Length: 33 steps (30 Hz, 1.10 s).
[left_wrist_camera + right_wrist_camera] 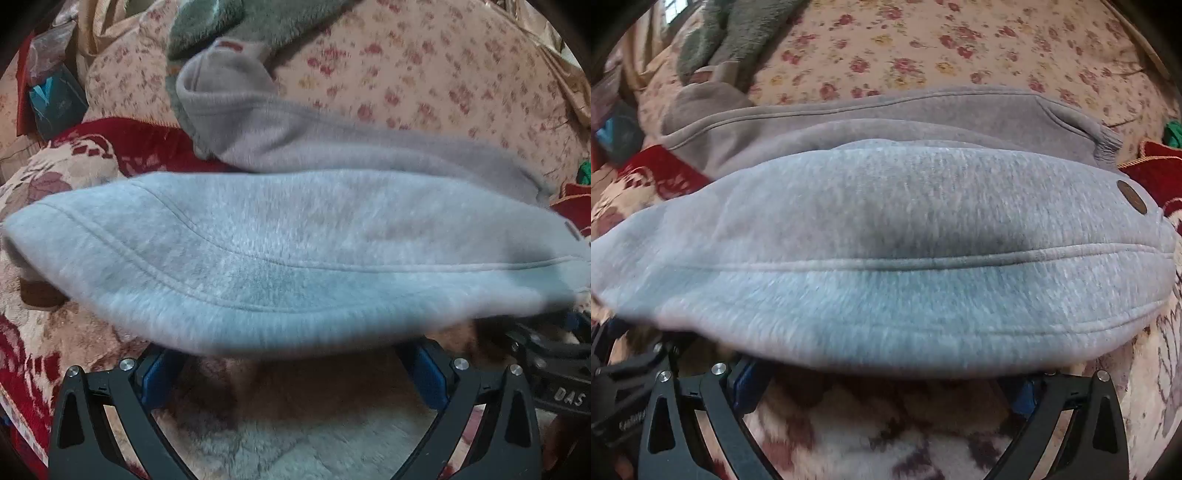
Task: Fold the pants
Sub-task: 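Move both grippers toward the folded grey sweatpants lying on the sofa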
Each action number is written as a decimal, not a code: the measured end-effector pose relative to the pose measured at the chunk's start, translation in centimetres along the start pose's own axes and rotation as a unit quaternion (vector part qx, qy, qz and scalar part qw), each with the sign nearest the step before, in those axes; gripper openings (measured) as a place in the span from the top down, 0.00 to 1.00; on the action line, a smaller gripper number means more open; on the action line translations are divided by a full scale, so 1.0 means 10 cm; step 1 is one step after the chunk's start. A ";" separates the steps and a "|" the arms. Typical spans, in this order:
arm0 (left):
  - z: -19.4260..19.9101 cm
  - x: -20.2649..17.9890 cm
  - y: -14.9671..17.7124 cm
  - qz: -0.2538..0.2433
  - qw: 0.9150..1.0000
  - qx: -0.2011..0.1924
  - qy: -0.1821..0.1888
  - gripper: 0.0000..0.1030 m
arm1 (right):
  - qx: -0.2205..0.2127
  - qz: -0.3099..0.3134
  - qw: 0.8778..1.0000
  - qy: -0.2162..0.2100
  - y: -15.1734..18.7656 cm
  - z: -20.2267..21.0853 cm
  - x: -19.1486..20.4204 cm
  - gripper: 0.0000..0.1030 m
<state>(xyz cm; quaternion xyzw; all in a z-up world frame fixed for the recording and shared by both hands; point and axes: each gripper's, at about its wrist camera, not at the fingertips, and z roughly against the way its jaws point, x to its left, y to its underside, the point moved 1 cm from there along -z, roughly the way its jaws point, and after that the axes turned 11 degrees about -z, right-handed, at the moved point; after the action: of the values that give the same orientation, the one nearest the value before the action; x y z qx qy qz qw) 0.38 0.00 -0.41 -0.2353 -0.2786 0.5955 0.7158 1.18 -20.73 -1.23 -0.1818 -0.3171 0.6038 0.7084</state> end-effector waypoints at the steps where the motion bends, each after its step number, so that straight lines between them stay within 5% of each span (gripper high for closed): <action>1: 0.04 0.01 0.00 0.004 1.000 -0.005 0.000 0.00 | -0.005 -0.001 1.000 -0.008 0.02 0.06 -0.02 0.01; 11: 0.50 0.04 -0.04 0.034 0.997 -0.063 -0.022 0.00 | -0.028 0.033 0.998 -0.042 0.09 0.59 0.11 0.01; 12: 0.55 0.03 -0.04 0.033 0.997 -0.067 -0.024 0.00 | 0.000 0.032 0.999 -0.039 0.07 0.66 0.04 0.01; 33: 0.75 0.07 -0.08 0.030 0.997 -0.069 -0.036 0.00 | -0.033 0.054 0.995 -0.083 0.02 0.96 0.06 0.01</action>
<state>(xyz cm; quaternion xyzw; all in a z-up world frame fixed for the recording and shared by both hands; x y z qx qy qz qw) -4.08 0.58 5.71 -0.2709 -0.3373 0.6044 0.6690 -5.33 -21.34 5.84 -0.1718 -0.3842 0.6433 0.6396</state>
